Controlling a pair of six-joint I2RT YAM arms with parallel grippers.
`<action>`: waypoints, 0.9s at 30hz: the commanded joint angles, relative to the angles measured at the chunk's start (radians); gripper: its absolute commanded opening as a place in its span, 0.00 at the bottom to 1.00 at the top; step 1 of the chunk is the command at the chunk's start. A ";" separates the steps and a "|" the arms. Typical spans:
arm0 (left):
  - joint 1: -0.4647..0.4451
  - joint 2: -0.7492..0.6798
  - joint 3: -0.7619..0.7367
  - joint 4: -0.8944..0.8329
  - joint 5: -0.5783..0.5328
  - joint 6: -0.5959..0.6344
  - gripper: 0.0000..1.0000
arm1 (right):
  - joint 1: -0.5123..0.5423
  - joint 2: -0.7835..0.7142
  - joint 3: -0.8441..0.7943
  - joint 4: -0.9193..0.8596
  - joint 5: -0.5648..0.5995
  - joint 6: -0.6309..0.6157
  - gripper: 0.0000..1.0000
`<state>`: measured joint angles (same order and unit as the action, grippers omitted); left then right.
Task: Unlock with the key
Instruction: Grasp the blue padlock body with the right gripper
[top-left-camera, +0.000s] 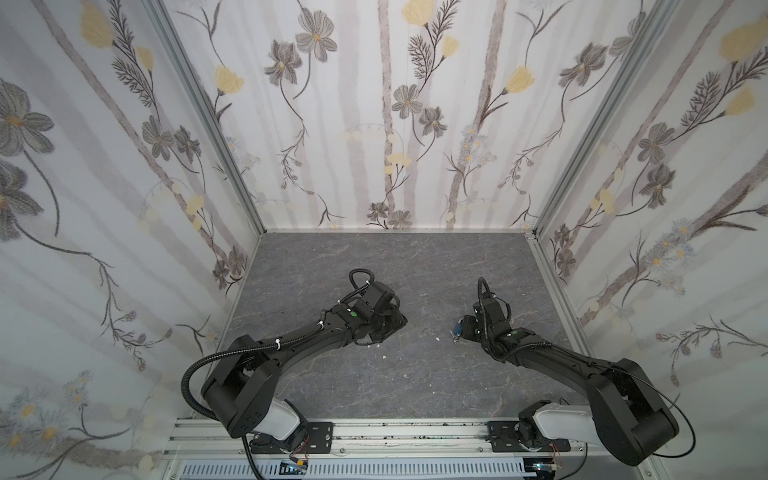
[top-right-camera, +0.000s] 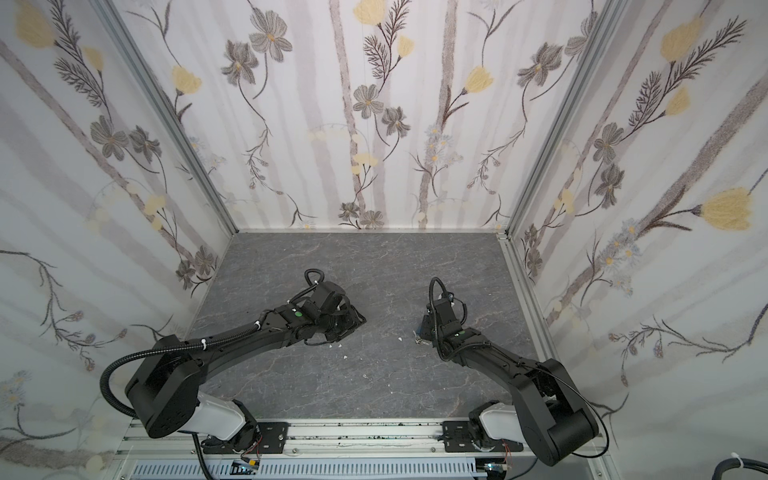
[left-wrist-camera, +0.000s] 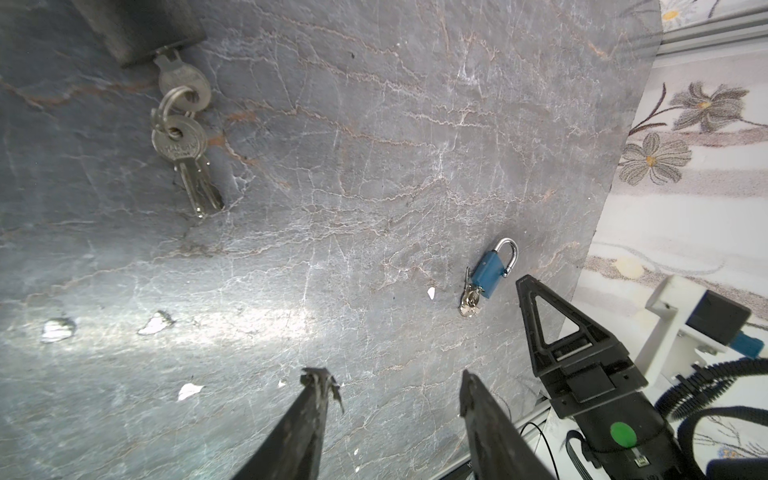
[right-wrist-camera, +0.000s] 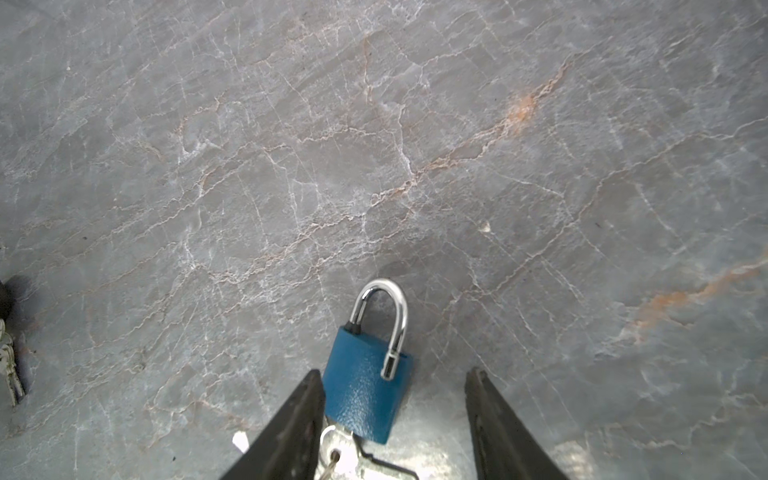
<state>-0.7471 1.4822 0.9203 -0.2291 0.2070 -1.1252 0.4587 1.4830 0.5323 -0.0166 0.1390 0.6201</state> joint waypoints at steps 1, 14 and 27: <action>0.000 -0.002 0.002 0.017 -0.004 0.006 0.53 | -0.006 0.043 0.024 0.078 -0.025 0.004 0.55; 0.002 0.010 -0.010 0.023 -0.001 0.003 0.53 | -0.010 0.148 0.077 0.101 -0.074 -0.007 0.28; 0.003 0.030 -0.009 0.034 0.002 0.002 0.53 | 0.006 0.138 0.084 0.181 -0.228 -0.050 0.14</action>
<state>-0.7464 1.5063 0.9138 -0.2138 0.2111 -1.1259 0.4583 1.6192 0.6117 0.1009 -0.0261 0.5922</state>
